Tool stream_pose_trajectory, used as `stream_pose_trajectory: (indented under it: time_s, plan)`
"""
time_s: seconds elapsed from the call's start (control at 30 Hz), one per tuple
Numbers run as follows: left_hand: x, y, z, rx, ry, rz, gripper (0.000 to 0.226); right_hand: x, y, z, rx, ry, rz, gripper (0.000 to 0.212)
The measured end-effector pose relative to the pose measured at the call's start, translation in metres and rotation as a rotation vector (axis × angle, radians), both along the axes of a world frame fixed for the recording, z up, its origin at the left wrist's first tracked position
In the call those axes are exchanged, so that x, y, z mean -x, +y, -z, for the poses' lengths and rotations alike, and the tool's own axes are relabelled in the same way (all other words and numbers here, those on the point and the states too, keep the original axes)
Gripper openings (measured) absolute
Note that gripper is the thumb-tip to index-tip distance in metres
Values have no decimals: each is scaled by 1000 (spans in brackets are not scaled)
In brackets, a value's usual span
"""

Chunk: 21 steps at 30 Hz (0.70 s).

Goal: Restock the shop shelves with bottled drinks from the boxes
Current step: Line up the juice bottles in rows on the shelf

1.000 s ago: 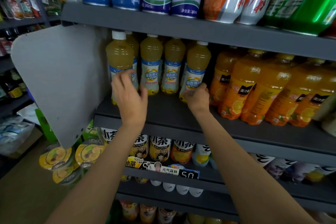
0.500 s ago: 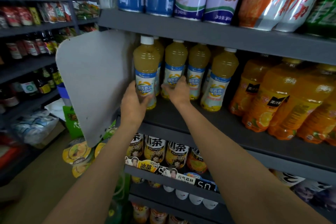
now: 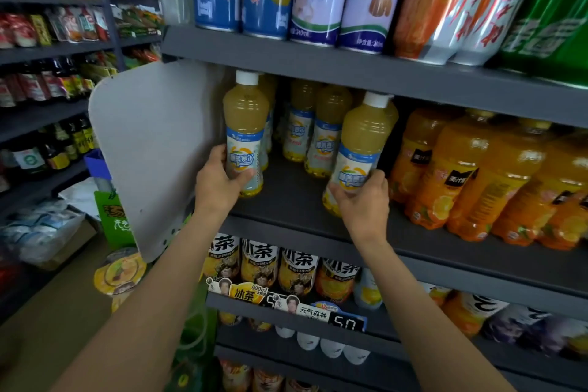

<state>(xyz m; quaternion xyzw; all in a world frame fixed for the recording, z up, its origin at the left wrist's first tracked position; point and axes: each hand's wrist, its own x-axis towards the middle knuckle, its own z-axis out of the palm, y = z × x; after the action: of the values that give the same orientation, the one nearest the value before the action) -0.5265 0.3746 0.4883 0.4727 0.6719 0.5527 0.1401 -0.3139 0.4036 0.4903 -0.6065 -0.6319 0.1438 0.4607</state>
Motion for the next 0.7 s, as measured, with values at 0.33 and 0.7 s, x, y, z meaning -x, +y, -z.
stream_pose_trajectory:
  time_s: [0.33,0.7]
  plan:
    - [-43,7,0,17,21,185,58,-36,-3,-6,48,-37,107,58]
    - [-105,34,-6,2,-13,299,56,-5,-45,-5,-499,5,-23,45]
